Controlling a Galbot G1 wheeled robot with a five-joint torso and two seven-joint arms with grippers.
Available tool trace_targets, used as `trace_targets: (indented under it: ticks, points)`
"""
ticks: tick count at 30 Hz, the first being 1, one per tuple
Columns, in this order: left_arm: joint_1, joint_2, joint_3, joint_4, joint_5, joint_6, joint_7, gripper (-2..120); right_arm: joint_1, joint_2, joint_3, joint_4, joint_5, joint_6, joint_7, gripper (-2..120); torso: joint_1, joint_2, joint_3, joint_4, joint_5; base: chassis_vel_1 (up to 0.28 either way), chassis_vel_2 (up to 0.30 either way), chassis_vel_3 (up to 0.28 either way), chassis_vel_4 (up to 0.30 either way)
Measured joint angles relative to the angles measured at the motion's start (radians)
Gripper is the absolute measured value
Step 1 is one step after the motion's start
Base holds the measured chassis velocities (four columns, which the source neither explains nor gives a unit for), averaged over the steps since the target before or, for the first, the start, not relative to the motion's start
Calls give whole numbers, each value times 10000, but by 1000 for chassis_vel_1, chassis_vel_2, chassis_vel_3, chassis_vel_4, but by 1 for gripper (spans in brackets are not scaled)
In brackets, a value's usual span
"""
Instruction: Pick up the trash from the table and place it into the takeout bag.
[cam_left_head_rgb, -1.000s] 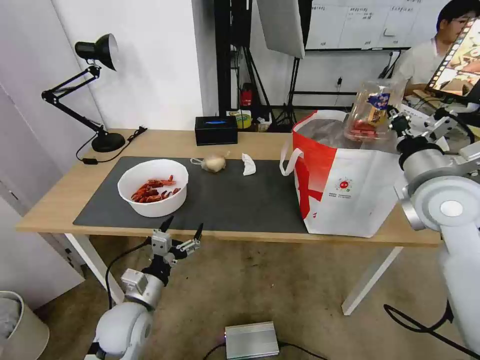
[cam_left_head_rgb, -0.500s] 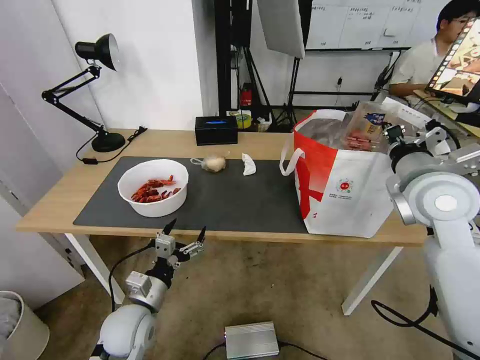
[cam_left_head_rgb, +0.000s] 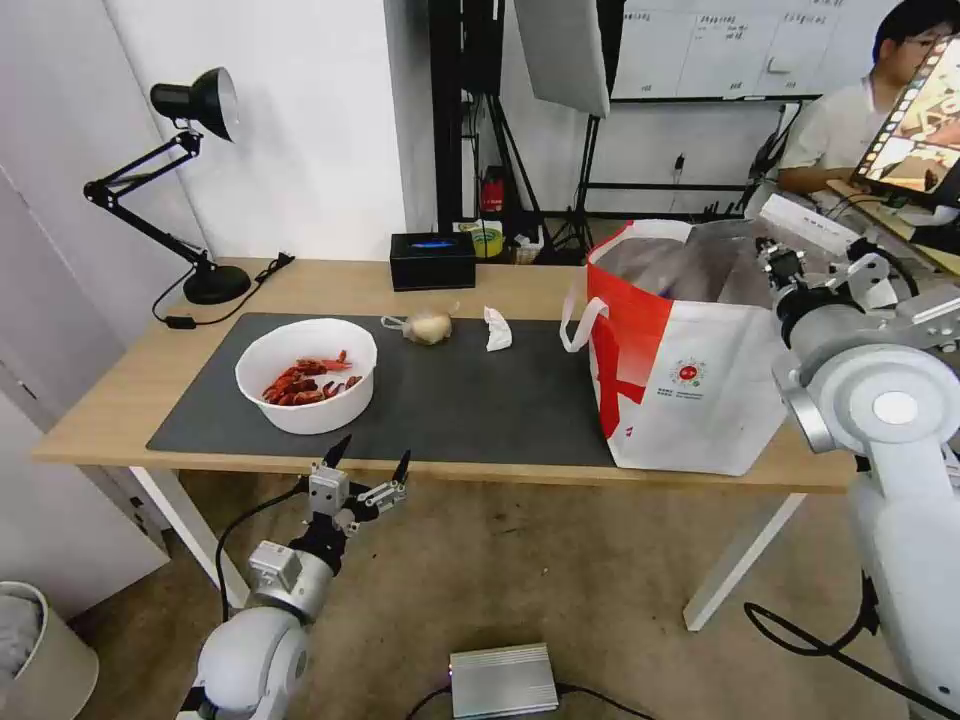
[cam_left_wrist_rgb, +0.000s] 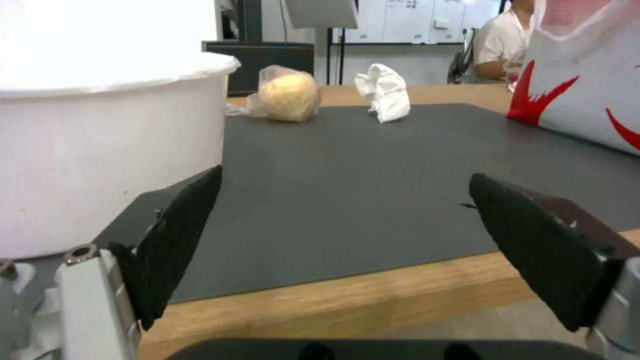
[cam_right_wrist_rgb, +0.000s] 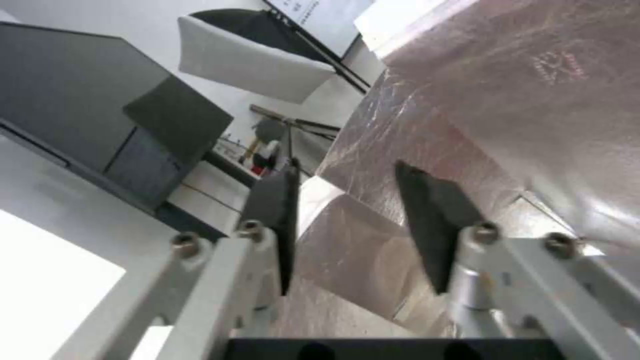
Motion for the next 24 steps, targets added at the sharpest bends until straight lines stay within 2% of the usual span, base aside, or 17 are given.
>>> trace_targets:
  ticks: [2, 3, 4, 7, 8, 11, 12, 14, 19, 22, 24]
  points:
    - [-2, 0, -6, -2, -7, 0, 0, 100, -22, 1, 9, 32, -1, 29, -193, 47, 0, 0, 0, 0, -1, 0, 0, 0, 0]
    - [-4, 2, -13, -4, -12, 0, 0, 100, -40, 3, 10, 53, -14, 81, -319, 55, 0, 0, 0, 0, -1, 0, 0, 0, 0]
    - [-4, 2, -13, -4, -12, 0, 0, 100, -40, 3, 10, 53, -14, 81, -319, 55, 0, 0, 0, 0, -1, 0, 0, 0, 0]
    - [4, 26, -114, -38, -85, 0, -2, 100, -421, 6, -33, 309, -733, 576, -2264, 70, -1, 0, 0, 1, -1, 0, 0, 0, 0]
    - [4, 26, -114, -38, -85, 0, -2, 100, -421, 6, -33, 309, -733, 576, -2264, 70, -1, 0, 0, 1, -1, 0, 0, 0, 0]
    - [-1, 49, -185, -77, -210, -3, -2, 100, -815, -57, -168, 568, -1503, 753, -3671, 86, -1, 0, 0, 0, -1, 0, 0, 0, 0]
    - [-1, 49, -185, -77, -210, -3, -2, 100, -815, -57, -168, 568, -1503, 753, -3671, 86, -1, 0, 0, 0, -1, 0, 0, 0, 0]
    - [-12, 62, -226, -101, -248, -3, -2, 100, -1085, -75, -321, 727, -2208, 865, -4505, 95, 0, 0, 0, 0, -2, 0, 0, 0, 0]
    - [12, 59, -319, -165, -294, -10, -1, 100, -1515, -75, -638, 947, -3431, 1114, -5148, 99, 0, 0, 0, 1, -2, 0, 0, 0, 0]
    - [45, 50, -444, -201, -309, -11, -22, 100, -2486, -43, -1099, 1296, -5354, 1372, -6003, 100, -1, 0, -1, 1, -3, 0, 0, 0, 0]
    - [43, 51, -463, -201, -309, -10, -33, 100, -2681, -1, -1189, 1342, -5671, 1420, -6127, 100, -1, 0, -1, -1, -1, 0, 0, 0, 0]
